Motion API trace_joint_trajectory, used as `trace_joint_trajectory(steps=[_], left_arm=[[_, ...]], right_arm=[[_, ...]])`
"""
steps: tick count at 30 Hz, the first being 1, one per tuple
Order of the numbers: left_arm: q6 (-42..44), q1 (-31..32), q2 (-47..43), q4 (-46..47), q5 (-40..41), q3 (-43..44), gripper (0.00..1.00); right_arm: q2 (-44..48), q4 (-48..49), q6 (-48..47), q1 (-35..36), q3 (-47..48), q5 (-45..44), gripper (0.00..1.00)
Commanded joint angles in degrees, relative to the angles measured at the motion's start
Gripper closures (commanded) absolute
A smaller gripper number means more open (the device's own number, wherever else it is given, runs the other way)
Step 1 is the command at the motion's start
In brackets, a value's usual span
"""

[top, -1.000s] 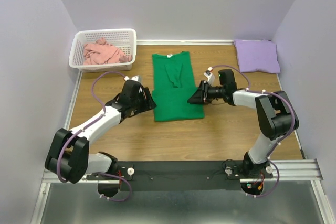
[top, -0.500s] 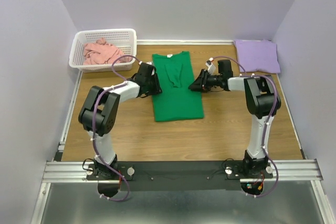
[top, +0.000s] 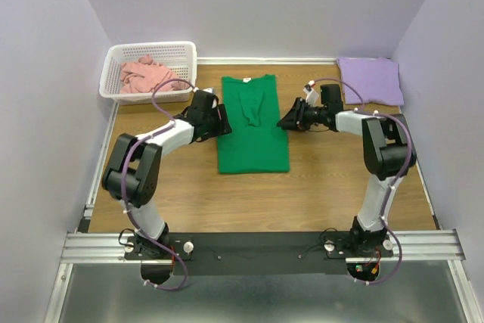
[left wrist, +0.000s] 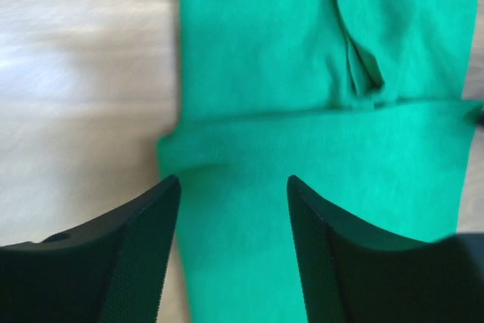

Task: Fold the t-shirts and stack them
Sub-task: Fold the tshirt

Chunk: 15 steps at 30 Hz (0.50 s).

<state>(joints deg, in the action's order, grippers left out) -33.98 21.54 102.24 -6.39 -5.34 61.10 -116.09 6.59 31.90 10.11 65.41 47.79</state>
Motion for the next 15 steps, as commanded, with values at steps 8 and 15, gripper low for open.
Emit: trace_joint_trajectory(steps=[8,15], left_arm=[[-6.8,8.4,-24.3,-17.9,14.7,-12.4,0.11],[-12.1,14.1,-25.9,-17.8,15.4,-18.5,0.16]], right_arm=[[22.1,-24.0,-7.2,7.3,-9.8,-29.1,0.29],[30.2,-29.8,-0.5,17.9,-15.0,-44.4,0.24]])
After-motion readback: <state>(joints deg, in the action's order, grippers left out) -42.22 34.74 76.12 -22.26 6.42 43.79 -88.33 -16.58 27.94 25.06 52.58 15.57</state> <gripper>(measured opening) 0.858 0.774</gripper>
